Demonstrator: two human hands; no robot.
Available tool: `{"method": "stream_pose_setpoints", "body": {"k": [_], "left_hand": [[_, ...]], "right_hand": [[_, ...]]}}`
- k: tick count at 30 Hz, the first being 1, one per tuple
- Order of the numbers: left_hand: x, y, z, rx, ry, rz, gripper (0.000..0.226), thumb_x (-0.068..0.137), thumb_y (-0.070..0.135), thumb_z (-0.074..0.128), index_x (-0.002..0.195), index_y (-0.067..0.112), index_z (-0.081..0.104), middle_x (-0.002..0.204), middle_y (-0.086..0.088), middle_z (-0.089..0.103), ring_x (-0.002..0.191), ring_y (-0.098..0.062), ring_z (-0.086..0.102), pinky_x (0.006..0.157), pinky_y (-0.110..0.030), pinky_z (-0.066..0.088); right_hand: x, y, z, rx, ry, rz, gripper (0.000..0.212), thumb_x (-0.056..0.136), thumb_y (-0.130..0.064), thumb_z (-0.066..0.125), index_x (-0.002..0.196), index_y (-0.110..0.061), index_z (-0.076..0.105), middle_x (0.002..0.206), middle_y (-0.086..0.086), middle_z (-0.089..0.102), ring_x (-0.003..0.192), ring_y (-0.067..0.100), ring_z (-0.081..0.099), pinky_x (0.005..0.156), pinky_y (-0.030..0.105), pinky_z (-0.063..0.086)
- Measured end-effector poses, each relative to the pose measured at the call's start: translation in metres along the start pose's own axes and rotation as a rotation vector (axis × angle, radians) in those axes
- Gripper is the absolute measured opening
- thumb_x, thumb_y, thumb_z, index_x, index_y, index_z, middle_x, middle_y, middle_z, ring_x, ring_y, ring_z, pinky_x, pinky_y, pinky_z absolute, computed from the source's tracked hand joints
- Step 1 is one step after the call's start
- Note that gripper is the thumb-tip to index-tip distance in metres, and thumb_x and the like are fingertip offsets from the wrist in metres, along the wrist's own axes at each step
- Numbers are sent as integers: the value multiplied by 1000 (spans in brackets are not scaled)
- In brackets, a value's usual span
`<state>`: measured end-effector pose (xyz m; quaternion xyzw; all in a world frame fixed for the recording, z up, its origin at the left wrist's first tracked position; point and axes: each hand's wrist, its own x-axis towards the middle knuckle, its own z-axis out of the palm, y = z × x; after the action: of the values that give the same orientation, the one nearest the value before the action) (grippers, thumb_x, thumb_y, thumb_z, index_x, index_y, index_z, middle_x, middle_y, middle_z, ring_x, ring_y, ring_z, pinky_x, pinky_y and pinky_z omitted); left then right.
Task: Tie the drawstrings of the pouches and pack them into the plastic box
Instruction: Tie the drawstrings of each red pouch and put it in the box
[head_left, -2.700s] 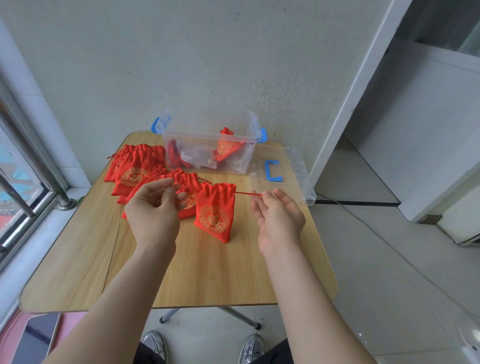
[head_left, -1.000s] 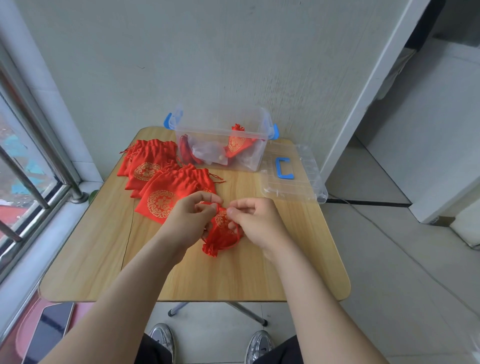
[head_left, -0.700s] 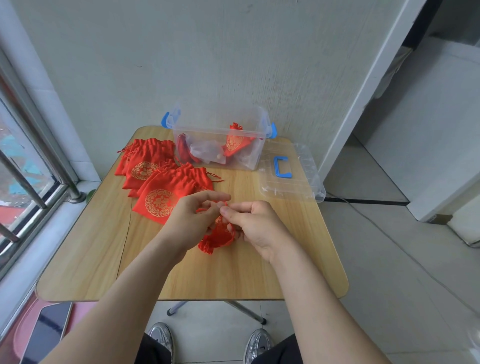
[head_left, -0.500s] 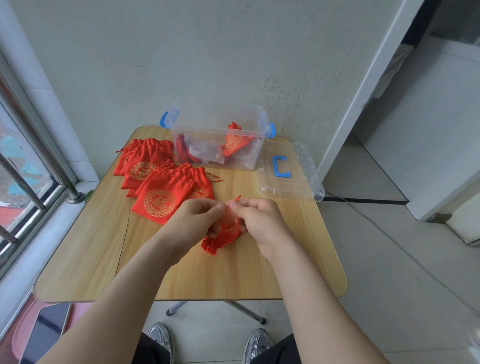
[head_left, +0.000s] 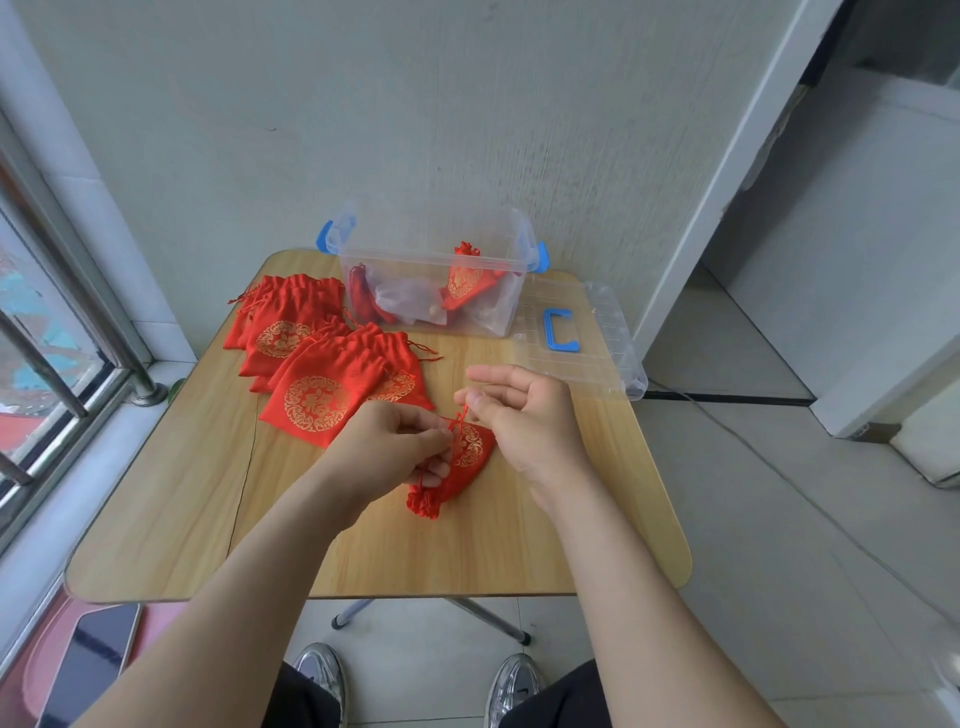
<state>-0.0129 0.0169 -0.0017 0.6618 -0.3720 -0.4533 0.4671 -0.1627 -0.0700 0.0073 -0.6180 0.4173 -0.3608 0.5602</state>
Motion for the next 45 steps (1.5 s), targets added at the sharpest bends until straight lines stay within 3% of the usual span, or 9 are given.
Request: {"method": "stream_pose_setpoints", "body": {"k": [10, 17, 20, 25, 28, 33, 36, 40, 45], "left_hand": [[-3, 4, 0, 136, -65, 36, 22, 100, 16, 66, 89, 2, 78, 85, -18, 78, 72, -22, 72, 70, -31, 60], [-2, 2, -3, 57, -25, 36, 24, 101, 20, 71, 90, 0, 78, 83, -17, 76, 72, -24, 70, 73, -37, 60], [-1, 2, -4, 10, -4, -2, 22, 101, 17, 71, 91, -2, 77, 79, -13, 75, 70, -23, 69, 73, -37, 61], [-3, 3, -6, -56, -33, -45, 21, 102, 18, 69, 98, -1, 77, 77, -10, 73, 70, -18, 68, 68, -28, 61], [-3, 2, -7, -47, -37, -56, 21, 102, 20, 69, 97, 2, 79, 86, -10, 77, 73, -18, 69, 72, -29, 62], [-1, 2, -7, -92, -31, -98, 19, 100, 12, 66, 98, 1, 82, 81, -16, 73, 72, -23, 68, 77, -32, 61], [-3, 2, -7, -109, -44, -83, 14, 93, 0, 68, 99, -1, 80, 81, -16, 69, 73, -25, 63, 78, -34, 58], [-4, 0, -7, -45, 83, -66, 36, 78, -11, 74, 108, 10, 74, 103, -16, 72, 81, -22, 66, 75, -32, 59], [-2, -3, -8, 115, 277, 76, 16, 82, 0, 80, 84, 14, 73, 71, -3, 74, 64, -19, 65, 65, -34, 54]], "right_hand": [[2, 5, 0, -225, -45, -129, 20, 97, -10, 74, 115, -20, 76, 89, -10, 82, 93, -1, 74, 81, 7, 50], [2, 8, 1, -324, -29, -181, 27, 97, -14, 73, 122, -25, 73, 91, -12, 81, 89, 3, 75, 88, 25, 59], [-2, 4, 1, -399, -80, -224, 36, 89, -4, 67, 115, -29, 69, 95, -10, 77, 83, 4, 72, 74, 19, 56], [-8, 1, -1, -540, -182, -304, 31, 80, -17, 84, 108, -28, 76, 93, -12, 72, 82, 4, 68, 68, 13, 53], [-5, 2, -2, -632, -183, -344, 20, 84, -21, 87, 103, -27, 82, 91, -15, 71, 82, 3, 66, 72, 14, 52], [-3, 4, 3, -896, -175, -437, 15, 97, -23, 77, 110, -24, 83, 97, -2, 70, 94, 17, 65, 82, 37, 57], [-5, 1, 3, -995, -167, -421, 17, 104, -26, 67, 113, -25, 81, 101, -2, 65, 96, 20, 63, 80, 38, 56], [-4, 5, 1, -994, -127, -345, 18, 107, -22, 58, 104, -20, 76, 102, -3, 64, 95, 19, 62, 81, 36, 56], [1, 12, 0, -849, -164, -223, 20, 107, -19, 56, 94, -18, 71, 95, -5, 68, 94, 17, 61, 78, 33, 49]]}}
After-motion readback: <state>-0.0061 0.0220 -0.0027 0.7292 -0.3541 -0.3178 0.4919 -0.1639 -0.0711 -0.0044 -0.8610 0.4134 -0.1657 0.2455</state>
